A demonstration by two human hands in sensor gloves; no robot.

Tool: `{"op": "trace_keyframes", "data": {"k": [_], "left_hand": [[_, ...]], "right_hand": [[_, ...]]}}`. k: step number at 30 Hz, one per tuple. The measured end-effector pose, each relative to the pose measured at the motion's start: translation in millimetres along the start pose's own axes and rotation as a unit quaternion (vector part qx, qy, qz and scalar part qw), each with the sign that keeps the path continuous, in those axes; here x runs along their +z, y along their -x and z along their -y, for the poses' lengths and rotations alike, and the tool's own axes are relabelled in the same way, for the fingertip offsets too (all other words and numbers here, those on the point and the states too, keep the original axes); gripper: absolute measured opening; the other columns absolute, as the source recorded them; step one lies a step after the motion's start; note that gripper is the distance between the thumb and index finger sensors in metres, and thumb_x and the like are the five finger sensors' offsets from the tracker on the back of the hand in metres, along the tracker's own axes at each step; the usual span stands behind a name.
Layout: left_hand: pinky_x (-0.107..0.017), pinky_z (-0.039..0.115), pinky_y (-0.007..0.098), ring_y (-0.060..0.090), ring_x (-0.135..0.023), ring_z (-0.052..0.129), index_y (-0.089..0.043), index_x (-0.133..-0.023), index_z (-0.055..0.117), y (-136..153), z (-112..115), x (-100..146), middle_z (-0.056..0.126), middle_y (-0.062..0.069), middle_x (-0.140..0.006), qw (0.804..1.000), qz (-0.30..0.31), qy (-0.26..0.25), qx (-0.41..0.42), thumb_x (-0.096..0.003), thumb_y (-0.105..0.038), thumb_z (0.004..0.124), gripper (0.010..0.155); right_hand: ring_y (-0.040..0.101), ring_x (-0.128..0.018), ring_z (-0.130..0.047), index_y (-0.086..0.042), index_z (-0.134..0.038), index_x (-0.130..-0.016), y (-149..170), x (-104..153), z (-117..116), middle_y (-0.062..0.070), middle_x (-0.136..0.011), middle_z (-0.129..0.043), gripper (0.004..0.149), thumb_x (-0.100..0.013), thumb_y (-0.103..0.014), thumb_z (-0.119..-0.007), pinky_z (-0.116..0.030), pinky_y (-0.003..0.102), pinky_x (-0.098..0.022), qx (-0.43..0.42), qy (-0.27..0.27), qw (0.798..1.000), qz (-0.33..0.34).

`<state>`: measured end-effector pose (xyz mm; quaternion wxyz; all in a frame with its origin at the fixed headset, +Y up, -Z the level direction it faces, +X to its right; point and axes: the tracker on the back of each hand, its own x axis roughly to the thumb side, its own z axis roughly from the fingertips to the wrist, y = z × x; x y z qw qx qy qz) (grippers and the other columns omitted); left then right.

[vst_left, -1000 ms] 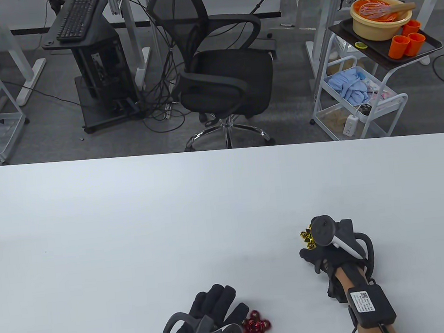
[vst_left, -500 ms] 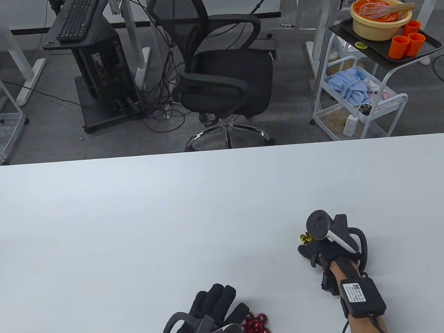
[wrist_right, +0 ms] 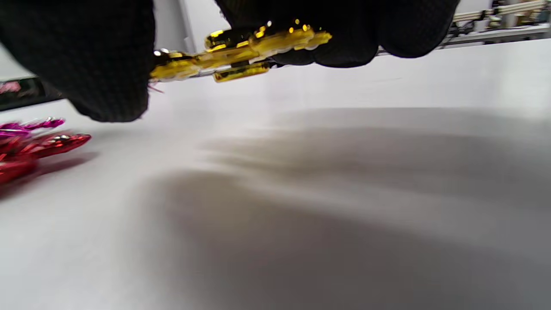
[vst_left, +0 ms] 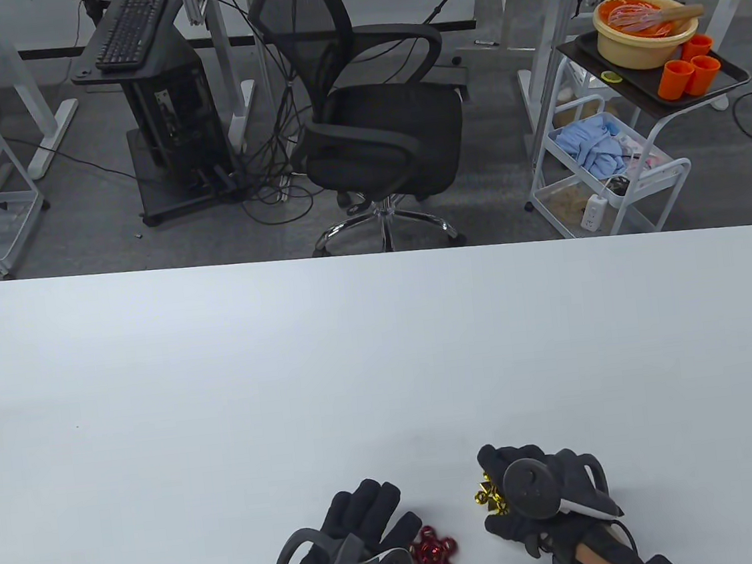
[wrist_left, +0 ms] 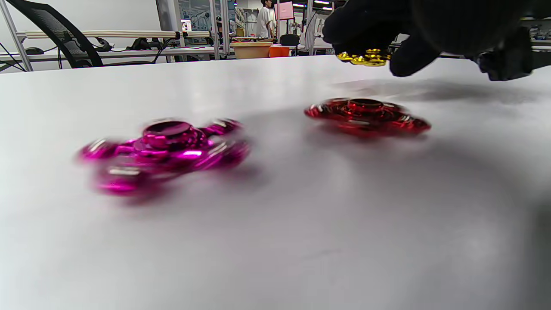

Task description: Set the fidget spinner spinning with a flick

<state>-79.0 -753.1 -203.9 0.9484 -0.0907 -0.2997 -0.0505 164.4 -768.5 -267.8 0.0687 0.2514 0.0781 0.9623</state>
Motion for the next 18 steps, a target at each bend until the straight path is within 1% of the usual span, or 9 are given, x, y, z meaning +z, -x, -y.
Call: {"op": "trace_keyframes", "data": {"k": [3, 8, 14, 18], "left_hand": [[-0.077, 0.024, 0.062, 0.039, -0.105, 0.012, -0.031, -0.101, 0.033, 0.3, -0.7, 0.5, 0.004, 0.011, -0.111, 1.0, -0.002, 0.001, -0.003, -0.0365, -0.066, 0.067, 0.081], [-0.077, 0.024, 0.062, 0.039, -0.105, 0.012, -0.031, -0.101, 0.033, 1.3, -1.7, 1.7, 0.005, 0.011, -0.111, 1.0, -0.006, -0.001, -0.006, -0.0365, -0.066, 0.067, 0.081], [-0.077, 0.024, 0.062, 0.039, -0.105, 0.013, -0.031, -0.101, 0.033, 1.2, -0.3, 0.2, 0.005, 0.011, -0.111, 1.0, -0.006, 0.005, -0.007, -0.0365, -0.065, 0.067, 0.081], [-0.077, 0.024, 0.062, 0.039, -0.105, 0.013, -0.031, -0.101, 0.033, -0.5, 0.8, -1.3, 0.005, 0.011, -0.111, 1.0, -0.005, 0.01, -0.009, -0.0366, -0.066, 0.067, 0.081]], "right_hand": [[0.048, -0.086, -0.06, -0.009, -0.042, -0.1, -8.8, 1.2, -4.7, 0.022, -0.101, -0.053, 0.09, -0.036, -0.047, -0.091, -0.057, 0.064, -0.066, 0.019, -0.015, 1.0, 0.018], [0.049, -0.087, -0.059, -0.009, -0.041, -0.1, -9.5, 0.4, -11.4, 0.021, -0.102, -0.052, 0.09, -0.036, -0.046, -0.092, -0.056, 0.065, -0.066, -0.008, -0.024, 0.999, 0.03], [0.048, -0.089, -0.058, -0.01, -0.04, -0.1, -8.7, 1.4, -19.8, 0.02, -0.103, -0.051, 0.089, -0.036, -0.046, -0.09, -0.055, 0.064, -0.067, 0.0, -0.041, 0.999, 0.033], [0.046, -0.093, -0.05, -0.011, -0.036, -0.101, -7.5, 3.2, -22.6, 0.018, -0.106, -0.045, 0.088, -0.038, -0.044, -0.088, -0.049, 0.065, -0.069, -0.009, -0.065, 0.998, 0.026]]}}
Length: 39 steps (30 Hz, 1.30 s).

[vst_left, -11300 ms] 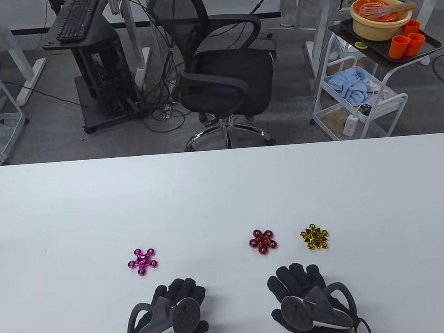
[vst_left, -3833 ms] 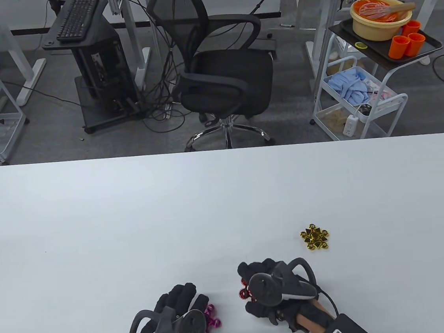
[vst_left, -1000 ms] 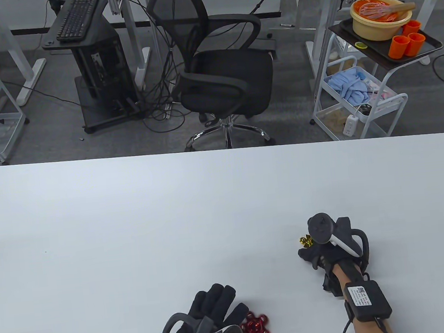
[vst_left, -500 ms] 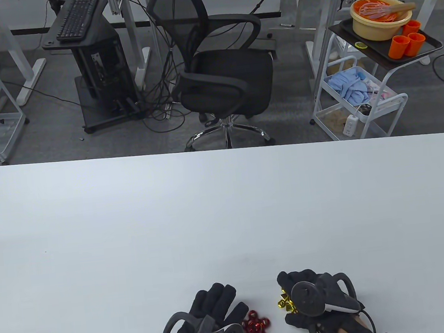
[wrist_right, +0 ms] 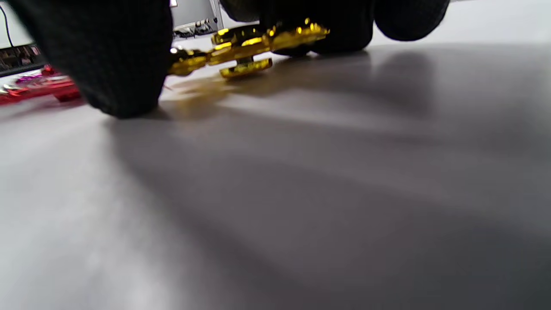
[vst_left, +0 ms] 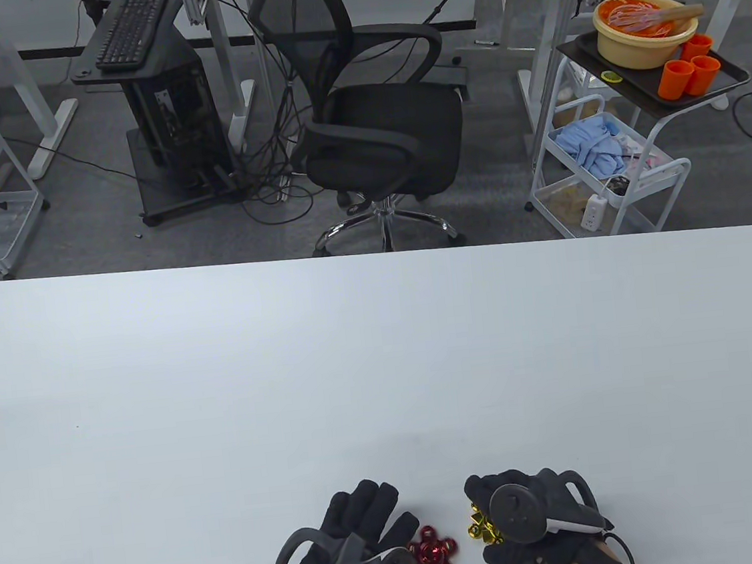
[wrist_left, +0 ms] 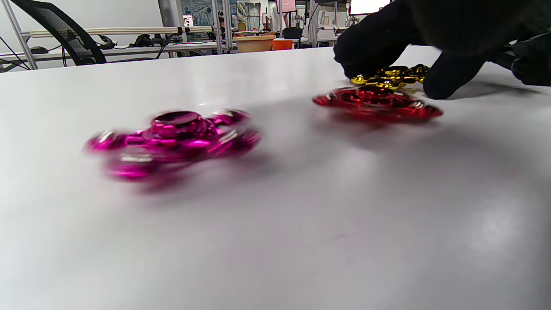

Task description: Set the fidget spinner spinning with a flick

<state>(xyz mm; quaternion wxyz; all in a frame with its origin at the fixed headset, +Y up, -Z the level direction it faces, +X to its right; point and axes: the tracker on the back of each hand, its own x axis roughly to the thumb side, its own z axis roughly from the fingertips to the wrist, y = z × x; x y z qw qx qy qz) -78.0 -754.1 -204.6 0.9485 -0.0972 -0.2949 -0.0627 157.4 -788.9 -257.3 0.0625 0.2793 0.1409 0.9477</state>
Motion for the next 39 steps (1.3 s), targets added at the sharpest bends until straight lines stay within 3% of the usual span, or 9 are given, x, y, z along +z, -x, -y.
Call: {"op": "trace_keyframes", "data": {"k": [10, 16, 22, 30, 32, 33, 34, 36, 39], "left_hand": [[-0.077, 0.022, 0.062, 0.039, -0.105, 0.011, -0.032, -0.101, 0.031, -30.8, -8.3, -23.9, 0.003, 0.011, -0.111, 0.999, 0.021, 0.025, -0.016, -0.0366, -0.066, 0.067, 0.081], [-0.077, 0.02, 0.062, 0.039, -0.104, 0.008, -0.035, -0.101, 0.03, -68.5, -15.6, -61.2, 0.0, 0.01, -0.11, 0.997, 0.036, 0.058, -0.035, -0.0364, -0.066, 0.067, 0.08], [-0.076, 0.018, 0.061, 0.038, -0.103, 0.005, -0.036, -0.1, 0.031, -83.4, -9.2, -90.7, -0.002, 0.01, -0.11, 0.994, 0.021, 0.095, -0.053, -0.036, -0.067, 0.066, 0.079], [-0.076, 0.019, 0.061, 0.039, -0.103, 0.006, -0.036, -0.1, 0.037, -81.6, -5.3, -100.4, -0.001, 0.01, -0.11, 0.991, 0.013, 0.13, -0.015, -0.0365, -0.068, 0.066, 0.076], [-0.076, 0.019, 0.061, 0.039, -0.103, 0.005, -0.036, -0.1, 0.038, -80.9, -6.2, -100.6, 0.0, 0.01, -0.11, 0.99, 0.009, 0.137, -0.01, -0.0364, -0.067, 0.066, 0.076], [-0.076, 0.019, 0.061, 0.039, -0.103, 0.006, -0.036, -0.1, 0.037, -80.6, -6.3, -101.1, 0.0, 0.01, -0.11, 0.989, 0.008, 0.144, -0.011, -0.0365, -0.068, 0.066, 0.076], [-0.076, 0.019, 0.061, 0.039, -0.103, 0.006, -0.036, -0.1, 0.037, -80.5, -6.4, -101.2, 0.0, 0.01, -0.11, 0.989, 0.008, 0.147, -0.01, -0.0366, -0.067, 0.066, 0.076], [-0.076, 0.019, 0.061, 0.039, -0.103, 0.006, -0.036, -0.1, 0.038, -80.7, -6.9, -101.0, 0.0, 0.01, -0.11, 0.989, 0.007, 0.144, -0.009, -0.0367, -0.067, 0.067, 0.076], [-0.076, 0.02, 0.061, 0.039, -0.103, 0.007, -0.036, -0.1, 0.037, -81.7, -6.2, -100.4, 0.001, 0.01, -0.111, 0.99, 0.006, 0.141, -0.014, -0.0365, -0.067, 0.067, 0.076]], "right_hand": [[0.05, -0.097, -0.038, -0.013, -0.026, -0.102, 10.8, 18.8, 19.6, 0.019, -0.109, -0.032, 0.091, -0.04, -0.053, -0.08, -0.039, 0.068, -0.071, -0.005, 0.015, 1.0, -0.016], [0.051, -0.095, -0.043, -0.02, -0.046, -0.101, 21.4, 35.5, 17.8, 0.021, -0.108, -0.039, 0.058, -0.05, -0.032, -0.07, -0.041, 0.067, -0.071, 0.036, 0.029, 0.995, -0.085], [0.051, -0.094, -0.045, -0.023, -0.051, -0.099, 20.6, 32.7, 15.0, 0.021, -0.107, -0.041, 0.052, -0.051, -0.026, -0.068, -0.042, 0.067, -0.07, 0.059, 0.041, 0.993, -0.096], [0.051, -0.093, -0.046, -0.016, -0.053, -0.098, 26.0, 28.2, 9.6, 0.021, -0.107, -0.041, 0.052, -0.049, -0.021, -0.068, -0.043, 0.067, -0.07, 0.016, -0.021, 0.995, -0.093], [0.05, -0.093, -0.049, -0.022, -0.081, -0.081, 27.3, 38.7, 25.7, 0.019, -0.106, -0.047, 0.034, -0.048, -0.019, -0.071, -0.044, 0.067, -0.07, -0.061, -0.068, 0.993, -0.07], [0.049, -0.094, -0.049, -0.023, -0.078, -0.083, 28.5, 46.8, 34.0, 0.017, -0.107, -0.046, 0.034, -0.051, -0.018, -0.069, -0.044, 0.066, -0.071, -0.131, -0.069, 0.988, -0.043], [0.049, -0.092, -0.053, -0.02, -0.081, -0.082, 28.1, 56.5, 40.7, 0.018, -0.105, -0.052, 0.034, -0.05, -0.017, -0.071, -0.046, 0.066, -0.07, -0.159, 0.02, 0.984, -0.081], [0.051, -0.087, -0.061, -0.016, -0.081, -0.083, 28.3, 62.6, 47.6, 0.022, -0.1, -0.062, 0.035, -0.048, -0.014, -0.071, -0.05, 0.067, -0.067, -0.096, 0.106, 0.981, -0.129], [0.048, -0.089, -0.06, -0.019, -0.07, -0.09, 25.7, 60.9, 48.7, 0.018, -0.102, -0.058, 0.04, -0.05, -0.02, -0.068, -0.051, 0.065, -0.068, -0.032, 0.088, 0.987, -0.133]]}}
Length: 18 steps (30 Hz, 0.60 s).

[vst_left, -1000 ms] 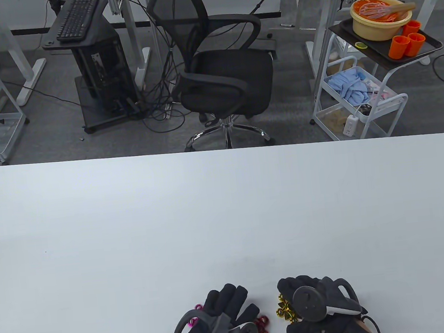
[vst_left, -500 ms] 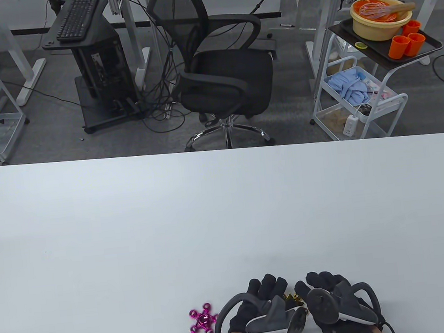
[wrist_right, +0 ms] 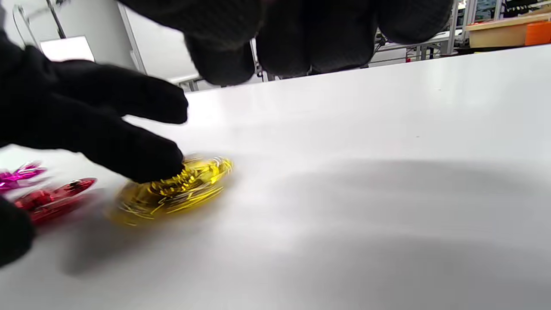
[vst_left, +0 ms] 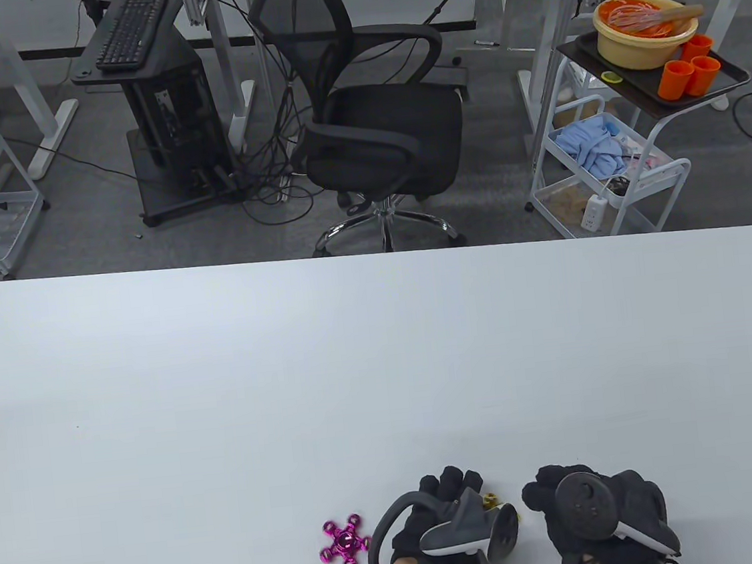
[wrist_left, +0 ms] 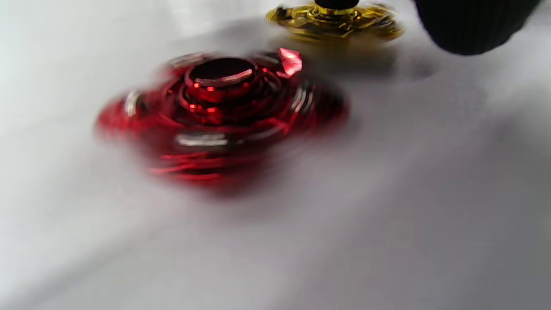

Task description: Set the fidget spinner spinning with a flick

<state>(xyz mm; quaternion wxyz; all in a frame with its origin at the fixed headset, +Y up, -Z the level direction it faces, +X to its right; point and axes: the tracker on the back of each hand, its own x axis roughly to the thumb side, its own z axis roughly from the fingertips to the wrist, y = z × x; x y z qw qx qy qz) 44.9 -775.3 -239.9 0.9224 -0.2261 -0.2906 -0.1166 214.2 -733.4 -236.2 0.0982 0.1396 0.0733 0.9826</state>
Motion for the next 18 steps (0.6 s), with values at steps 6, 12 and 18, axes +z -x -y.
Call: {"op": "trace_keyframes", "data": {"k": [6, 12, 18], "left_hand": [[-0.076, 0.02, 0.061, 0.04, -0.103, 0.006, -0.033, -0.1, 0.022, 8.9, -6.6, 24.8, -0.004, 0.01, -0.108, 0.998, 0.021, -0.053, 0.014, -0.0354, -0.068, 0.067, 0.086], [-0.076, 0.022, 0.062, 0.04, -0.103, 0.008, -0.029, -0.101, 0.022, 68.8, -1.9, 94.9, -0.002, 0.011, -0.109, 0.992, -0.009, -0.121, 0.041, -0.0358, -0.068, 0.067, 0.088], [-0.076, 0.025, 0.063, 0.042, -0.104, 0.011, -0.021, -0.101, 0.02, 144.5, 39.8, 139.6, 0.003, 0.014, -0.11, 0.979, -0.083, -0.153, 0.105, -0.0368, -0.067, 0.067, 0.093]], "right_hand": [[0.049, -0.089, -0.059, -0.018, -0.064, -0.093, -10.4, -7.8, -7.5, 0.019, -0.103, -0.058, 0.044, -0.05, -0.021, -0.068, -0.049, 0.067, -0.068, 0.032, 0.037, 0.999, -0.006], [0.049, -0.091, -0.056, -0.018, -0.056, -0.097, -13.0, -2.3, -6.4, 0.019, -0.105, -0.054, 0.052, -0.051, -0.036, -0.069, -0.047, 0.067, -0.069, 0.064, 0.056, 0.996, -0.003], [0.051, -0.092, -0.053, -0.016, -0.051, -0.099, -11.1, 5.6, -4.4, 0.02, -0.106, -0.05, 0.059, -0.05, -0.043, -0.068, -0.044, 0.069, -0.07, 0.051, 0.06, 0.997, -0.011]]}}
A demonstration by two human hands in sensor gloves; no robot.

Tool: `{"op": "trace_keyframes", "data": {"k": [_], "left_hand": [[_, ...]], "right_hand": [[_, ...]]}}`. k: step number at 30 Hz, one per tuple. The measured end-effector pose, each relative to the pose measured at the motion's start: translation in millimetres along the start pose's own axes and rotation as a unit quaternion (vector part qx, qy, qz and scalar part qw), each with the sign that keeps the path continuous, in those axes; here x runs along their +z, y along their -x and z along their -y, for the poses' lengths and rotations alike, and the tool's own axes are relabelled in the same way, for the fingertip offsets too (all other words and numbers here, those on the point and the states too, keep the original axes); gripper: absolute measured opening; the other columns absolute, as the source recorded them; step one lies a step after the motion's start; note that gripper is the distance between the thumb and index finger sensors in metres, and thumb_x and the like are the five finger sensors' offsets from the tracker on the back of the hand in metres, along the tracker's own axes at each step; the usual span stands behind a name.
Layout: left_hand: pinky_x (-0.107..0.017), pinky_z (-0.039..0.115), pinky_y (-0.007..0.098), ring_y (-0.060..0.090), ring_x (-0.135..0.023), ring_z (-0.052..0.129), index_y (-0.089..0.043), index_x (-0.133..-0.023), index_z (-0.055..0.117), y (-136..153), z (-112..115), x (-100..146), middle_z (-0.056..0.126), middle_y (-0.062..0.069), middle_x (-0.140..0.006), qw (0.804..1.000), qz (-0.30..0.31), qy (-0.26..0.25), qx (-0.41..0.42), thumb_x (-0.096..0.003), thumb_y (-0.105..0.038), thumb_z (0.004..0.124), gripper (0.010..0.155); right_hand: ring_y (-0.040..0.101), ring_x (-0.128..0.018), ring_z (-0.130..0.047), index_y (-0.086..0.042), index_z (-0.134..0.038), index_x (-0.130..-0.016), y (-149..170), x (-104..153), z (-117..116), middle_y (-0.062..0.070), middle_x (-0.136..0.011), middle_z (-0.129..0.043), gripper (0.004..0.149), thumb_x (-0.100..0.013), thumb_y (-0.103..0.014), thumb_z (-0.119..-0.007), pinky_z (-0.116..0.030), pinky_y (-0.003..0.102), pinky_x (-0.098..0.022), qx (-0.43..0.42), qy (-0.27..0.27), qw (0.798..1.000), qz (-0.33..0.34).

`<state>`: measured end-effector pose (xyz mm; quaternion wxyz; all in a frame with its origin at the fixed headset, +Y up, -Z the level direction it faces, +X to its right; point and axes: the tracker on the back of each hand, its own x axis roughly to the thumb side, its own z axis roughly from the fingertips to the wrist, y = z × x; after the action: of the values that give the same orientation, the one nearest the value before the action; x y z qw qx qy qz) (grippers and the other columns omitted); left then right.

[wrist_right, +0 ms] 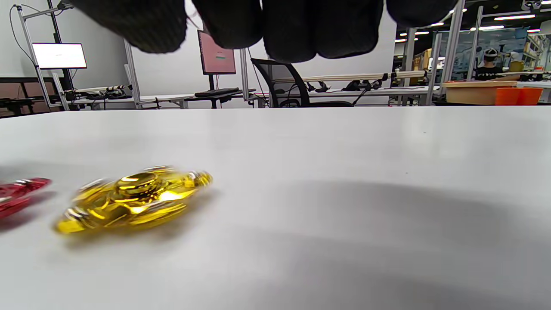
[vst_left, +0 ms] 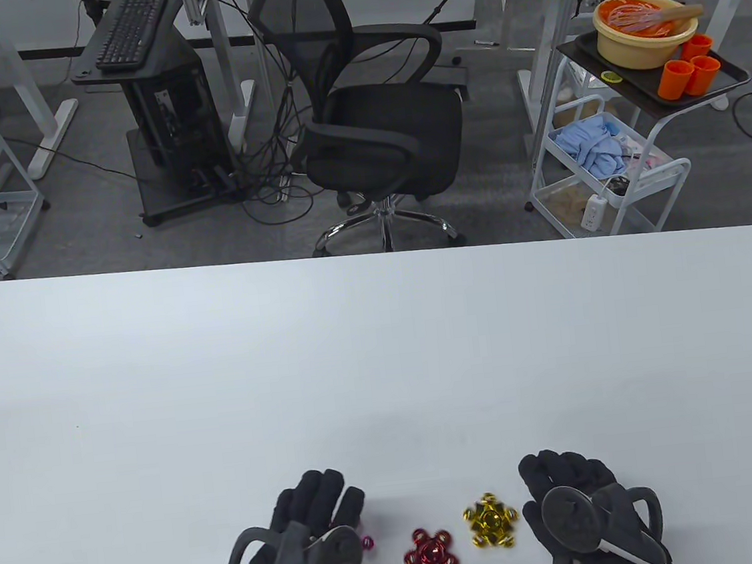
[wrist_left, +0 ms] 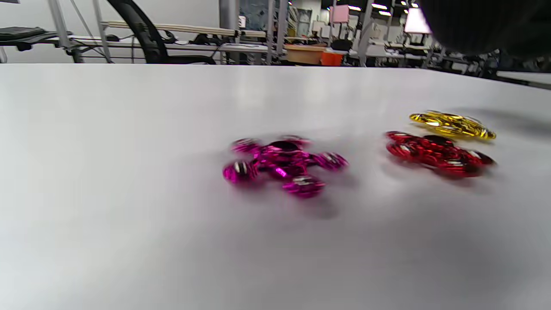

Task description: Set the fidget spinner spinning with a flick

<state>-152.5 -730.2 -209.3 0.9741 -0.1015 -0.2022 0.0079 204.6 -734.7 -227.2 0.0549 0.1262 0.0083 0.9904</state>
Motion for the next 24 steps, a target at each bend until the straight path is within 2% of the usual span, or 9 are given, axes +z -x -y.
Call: {"op": "trace_keyframes", "data": {"k": [3, 5, 9, 12, 24], "left_hand": [[-0.076, 0.027, 0.063, 0.042, -0.104, 0.014, -0.019, -0.101, 0.02, 17.2, 10.2, 5.7, 0.004, 0.014, -0.111, 1.0, -0.015, -0.001, 0.017, -0.0369, -0.067, 0.067, 0.093], [-0.076, 0.026, 0.063, 0.042, -0.104, 0.013, -0.019, -0.101, 0.019, 21.8, 13.7, 4.0, 0.003, 0.014, -0.11, 0.999, -0.022, 0.023, 0.013, -0.0373, -0.067, 0.066, 0.093], [-0.076, 0.026, 0.063, 0.042, -0.104, 0.013, -0.019, -0.101, 0.019, 30.3, 15.5, -0.6, 0.003, 0.013, -0.11, 0.999, -0.04, 0.028, 0.02, -0.037, -0.066, 0.066, 0.093], [-0.076, 0.026, 0.063, 0.041, -0.104, 0.013, -0.019, -0.101, 0.019, 36.8, 14.3, 0.4, 0.003, 0.013, -0.11, 0.998, -0.049, 0.026, 0.028, -0.037, -0.066, 0.067, 0.093], [-0.076, 0.027, 0.063, 0.042, -0.104, 0.013, -0.019, -0.101, 0.019, 38.4, 16.7, -1.1, 0.003, 0.014, -0.11, 0.997, -0.055, 0.034, 0.029, -0.0371, -0.066, 0.066, 0.093]], "right_hand": [[0.051, -0.093, -0.051, -0.017, -0.05, -0.1, -2.1, 9.3, -2.3, 0.02, -0.107, -0.048, 0.06, -0.05, -0.045, -0.068, -0.043, 0.069, -0.07, 0.017, -0.017, 1.0, 0.004], [0.051, -0.093, -0.052, -0.017, -0.05, -0.1, -2.7, 12.9, -1.4, 0.02, -0.107, -0.049, 0.061, -0.05, -0.045, -0.068, -0.043, 0.069, -0.07, 0.01, -0.016, 1.0, 0.001], [0.051, -0.093, -0.053, -0.016, -0.05, -0.1, -3.4, 7.7, -0.1, 0.02, -0.106, -0.05, 0.06, -0.049, -0.045, -0.068, -0.044, 0.069, -0.07, -0.03, 0.0, 0.999, -0.012], [0.051, -0.093, -0.053, -0.016, -0.051, -0.099, -1.5, 6.3, -2.3, 0.02, -0.106, -0.05, 0.06, -0.049, -0.045, -0.068, -0.044, 0.069, -0.07, -0.025, -0.005, 0.999, -0.02], [0.051, -0.093, -0.053, -0.016, -0.05, -0.1, -4.2, 5.7, -6.3, 0.02, -0.106, -0.05, 0.061, -0.05, -0.046, -0.067, -0.044, 0.069, -0.07, -0.028, -0.034, 0.999, 0.0]]}}
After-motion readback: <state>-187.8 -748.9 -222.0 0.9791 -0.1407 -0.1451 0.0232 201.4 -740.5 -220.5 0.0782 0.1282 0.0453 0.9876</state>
